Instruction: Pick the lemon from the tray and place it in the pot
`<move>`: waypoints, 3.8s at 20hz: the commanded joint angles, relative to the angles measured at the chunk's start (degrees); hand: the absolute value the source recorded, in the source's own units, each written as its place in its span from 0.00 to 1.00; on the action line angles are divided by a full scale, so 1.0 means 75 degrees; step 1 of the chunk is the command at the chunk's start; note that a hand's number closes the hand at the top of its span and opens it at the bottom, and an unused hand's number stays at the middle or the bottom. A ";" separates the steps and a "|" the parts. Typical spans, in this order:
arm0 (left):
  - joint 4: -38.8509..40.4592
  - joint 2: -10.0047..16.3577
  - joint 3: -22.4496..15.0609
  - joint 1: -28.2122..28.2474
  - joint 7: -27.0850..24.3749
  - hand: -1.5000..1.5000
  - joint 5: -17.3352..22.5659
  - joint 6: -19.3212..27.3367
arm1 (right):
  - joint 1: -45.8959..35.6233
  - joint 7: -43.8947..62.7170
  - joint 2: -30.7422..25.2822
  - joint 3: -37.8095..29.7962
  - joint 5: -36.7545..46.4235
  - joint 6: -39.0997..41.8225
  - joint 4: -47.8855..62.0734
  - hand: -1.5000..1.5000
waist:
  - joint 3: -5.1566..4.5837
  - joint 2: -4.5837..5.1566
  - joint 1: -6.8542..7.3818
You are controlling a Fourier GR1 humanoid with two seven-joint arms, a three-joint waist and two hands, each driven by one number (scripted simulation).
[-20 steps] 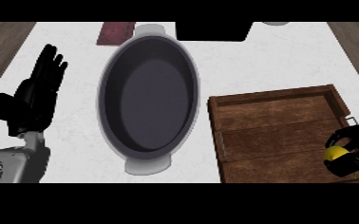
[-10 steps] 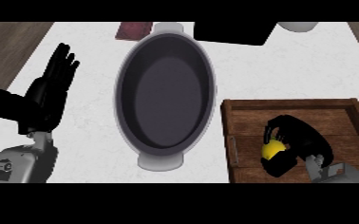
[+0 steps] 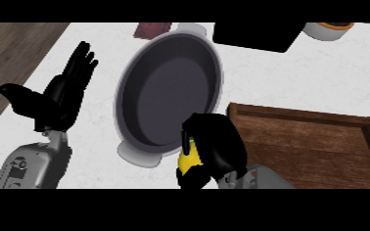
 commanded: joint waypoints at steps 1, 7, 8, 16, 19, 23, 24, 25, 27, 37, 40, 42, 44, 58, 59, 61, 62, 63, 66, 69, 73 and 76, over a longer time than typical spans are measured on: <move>0.0136 -0.0047 0.0003 -0.0087 0.0047 0.50 -0.0048 0.0082 | -0.1060 0.0896 0.0900 0.0518 0.1281 -0.0951 0.0150 1.00 | 0.0003 -0.0127 -0.0243; 0.0294 0.0045 0.0169 -0.0020 0.0041 0.50 -0.0093 0.0170 | -0.2165 0.1605 0.0934 0.0690 0.3038 -0.2332 0.0513 1.00 | 0.0021 -0.0157 -0.0487; 0.0276 0.0000 0.0143 -0.0185 0.0113 0.50 -0.0127 0.0242 | -0.2386 0.1812 0.0937 0.0666 0.3161 -0.2423 0.0533 1.00 | 0.0031 -0.0155 -0.0559; 0.0398 0.0005 0.0288 -0.0193 0.0000 0.50 -0.0068 0.0239 | -0.3298 0.3077 0.0942 0.0623 0.4273 -0.2957 0.1100 1.00 | 0.0040 -0.0037 -0.0597; 0.0423 -0.0008 0.0284 -0.0261 -0.0029 0.50 -0.0066 0.0218 | -0.3384 0.3410 0.0942 0.0584 0.4238 -0.3328 0.1224 1.00 | 0.0056 0.0021 -0.0577; 0.0323 0.0086 0.0367 -0.0330 0.0142 0.50 -0.0083 0.0276 | -0.3540 0.3646 0.0941 0.0425 0.4359 -0.3562 0.1745 1.00 | 0.0067 0.0047 -0.0560; 0.0465 -0.0109 0.0242 -0.0244 -0.0100 0.50 -0.0132 0.0292 | -0.3618 0.3680 0.0941 0.0285 0.4333 -0.3734 0.1668 1.00 | 0.0063 0.0073 -0.0622; 0.0419 0.0086 0.0444 -0.0367 -0.0005 0.50 -0.0044 0.0239 | -0.3547 0.3682 0.0941 0.0310 0.4271 -0.3929 0.1798 1.00 | 0.0065 0.0088 -0.0521; 0.0491 -0.0011 0.0338 -0.0424 0.0070 0.50 -0.0132 0.0320 | -0.3463 0.3751 0.0941 0.0409 0.4322 -0.4165 0.1905 1.00 | 0.0075 0.0087 -0.0656; 0.0405 0.0056 0.0522 0.0070 -0.0349 0.50 -0.0081 0.0197 | -0.3884 0.3537 0.0941 0.0033 0.5488 -0.3266 0.4313 1.00 | 0.0067 0.0081 -0.0819; 0.0371 -0.0030 0.0476 -0.0208 -0.0079 0.50 -0.0091 0.0307 | -0.3759 0.3712 0.0941 0.0291 0.5430 -0.3787 0.4739 1.00 | 0.0081 0.0115 -0.0810; 0.0409 -0.0004 0.0388 -0.0330 0.0025 0.50 -0.0302 0.0420 | -0.3690 0.3629 0.0941 0.0325 0.5207 -0.3960 0.4966 1.00 | 0.0087 0.0133 -0.0807; 0.0308 0.0054 0.0463 -0.0215 -0.0031 0.50 -0.0080 0.0171 | -0.3736 0.3484 0.0941 0.0377 0.4868 -0.4071 0.5309 1.00 | 0.0084 0.0158 -0.0685; 0.0416 -0.0144 0.0334 -0.0340 -0.0159 0.50 -0.0255 0.0268 | -0.2615 0.0605 0.0943 -0.0579 0.1898 -0.7641 0.5418 0.00 | 0.0111 0.0246 -0.0615; 0.0396 0.0010 0.0518 -0.0371 -0.0147 0.50 -0.0147 0.0186 | -0.2612 0.0348 0.0943 -0.0715 0.1846 -0.8069 0.5320 0.00 | 0.0112 0.0237 -0.0626; 0.0291 -0.0123 0.0402 -0.0068 -0.0233 0.50 -0.0137 0.0168 | -0.2753 0.0249 0.0944 -0.0773 0.1784 -0.8713 0.5020 0.00 | 0.0108 0.0181 -0.0648; 0.0312 -0.0130 0.0380 -0.0145 -0.0118 0.50 -0.0188 0.0233 | -0.2894 0.0100 0.0944 -0.0956 0.1645 -0.8943 0.5129 0.00 | 0.0109 0.0193 -0.0698; 0.0480 -0.0020 0.0582 -0.0288 -0.0177 0.50 -0.0049 0.0124 | -0.2536 0.0233 0.0945 -0.0486 0.1672 -0.9572 0.5112 0.00 | 0.0104 0.0217 -0.0640; 0.0281 -0.0027 0.0575 -0.0225 0.0093 0.50 -0.0118 0.0271 | -0.2205 -0.0231 0.0945 -0.0430 0.1349 -1.0276 0.4915 0.00 | 0.0106 0.0150 -0.0908; 0.0215 0.0003 0.0752 0.0212 -0.0238 0.50 -0.0092 0.0224 | -0.2216 -0.0614 0.0945 -0.0855 0.0970 -1.0206 0.4696 0.00 | 0.0097 0.0106 -0.1115; 0.0207 0.0136 0.1084 0.0466 -0.0255 0.50 0.0015 0.0146 | -0.0870 -0.0768 0.0922 -0.0403 0.1513 -0.9919 0.3179 0.00 | 0.0092 0.0034 -0.1393; -0.0266 0.0074 0.1035 0.0979 -0.0271 0.50 0.0033 -0.0036 | -0.0268 -0.1356 0.0942 -0.0456 0.1381 -0.9961 0.3008 0.00 | 0.0093 0.0061 -0.1301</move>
